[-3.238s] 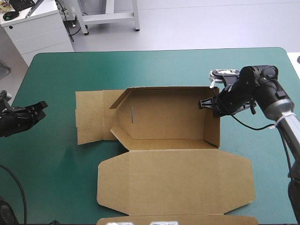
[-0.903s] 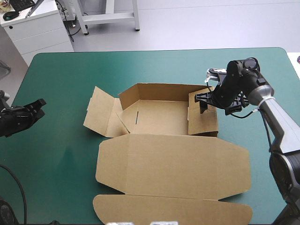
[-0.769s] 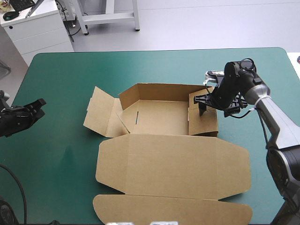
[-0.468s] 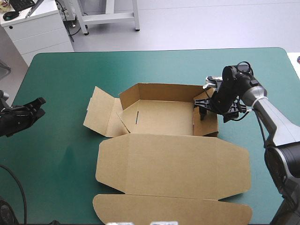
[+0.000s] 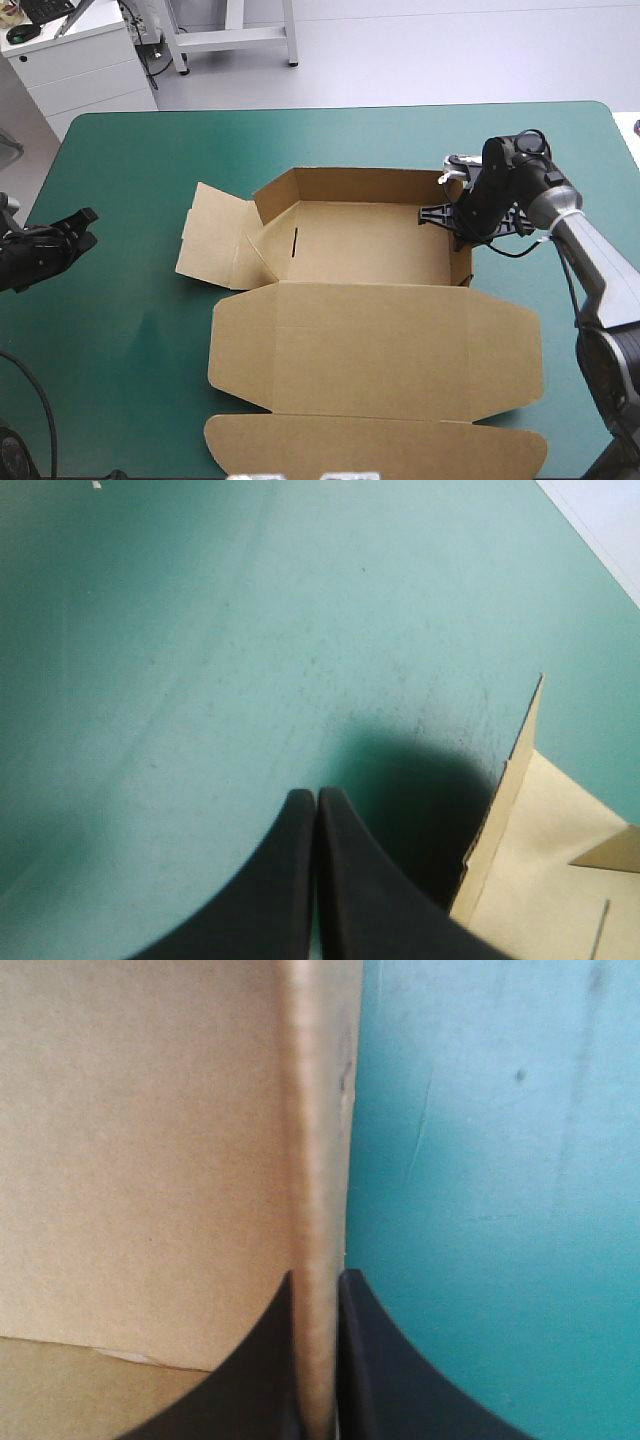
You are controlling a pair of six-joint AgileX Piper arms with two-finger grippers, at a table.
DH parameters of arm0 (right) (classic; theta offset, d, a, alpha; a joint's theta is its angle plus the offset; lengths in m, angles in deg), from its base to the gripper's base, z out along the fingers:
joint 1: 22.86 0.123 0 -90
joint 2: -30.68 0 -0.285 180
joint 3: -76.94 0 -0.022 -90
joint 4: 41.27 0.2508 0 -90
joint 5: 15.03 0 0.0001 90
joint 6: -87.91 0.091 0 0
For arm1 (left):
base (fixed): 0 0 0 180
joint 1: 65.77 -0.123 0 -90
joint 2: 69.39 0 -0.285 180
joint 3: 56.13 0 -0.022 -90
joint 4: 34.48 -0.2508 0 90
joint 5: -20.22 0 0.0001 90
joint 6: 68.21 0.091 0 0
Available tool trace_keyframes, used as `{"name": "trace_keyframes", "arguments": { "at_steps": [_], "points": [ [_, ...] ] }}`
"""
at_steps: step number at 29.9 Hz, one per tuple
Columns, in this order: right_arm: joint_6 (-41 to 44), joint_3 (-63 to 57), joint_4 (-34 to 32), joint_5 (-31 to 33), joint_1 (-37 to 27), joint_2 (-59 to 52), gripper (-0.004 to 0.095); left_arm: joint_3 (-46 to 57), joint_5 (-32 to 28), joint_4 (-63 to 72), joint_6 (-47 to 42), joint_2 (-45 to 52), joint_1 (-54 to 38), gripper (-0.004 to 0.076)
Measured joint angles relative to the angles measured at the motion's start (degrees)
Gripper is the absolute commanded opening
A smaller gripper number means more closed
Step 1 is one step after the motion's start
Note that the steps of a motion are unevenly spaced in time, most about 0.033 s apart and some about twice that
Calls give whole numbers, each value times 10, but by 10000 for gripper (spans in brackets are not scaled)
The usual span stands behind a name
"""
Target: Fold the box
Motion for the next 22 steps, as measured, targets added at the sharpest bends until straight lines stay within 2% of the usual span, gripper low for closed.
{"name": "trace_keyframes", "arguments": {
  "at_steps": [6,10,16,19,22],
  "points": [
    [-18,19,-2,4,0,-95,-1,0,1,-3,8,0,0,-10],
    [-48,22,1,9,0,-170,-1,0,3,-5,49,0,0,-10],
    [-89,22,23,10,0,-239,-1,0,35,5,78,0,0,-7],
    [-95,22,33,11,0,-243,-1,0,55,11,94,0,0,39],
    [-97,22,33,11,0,-242,-4,0,79,15,114,0,0,142]
  ]
}}
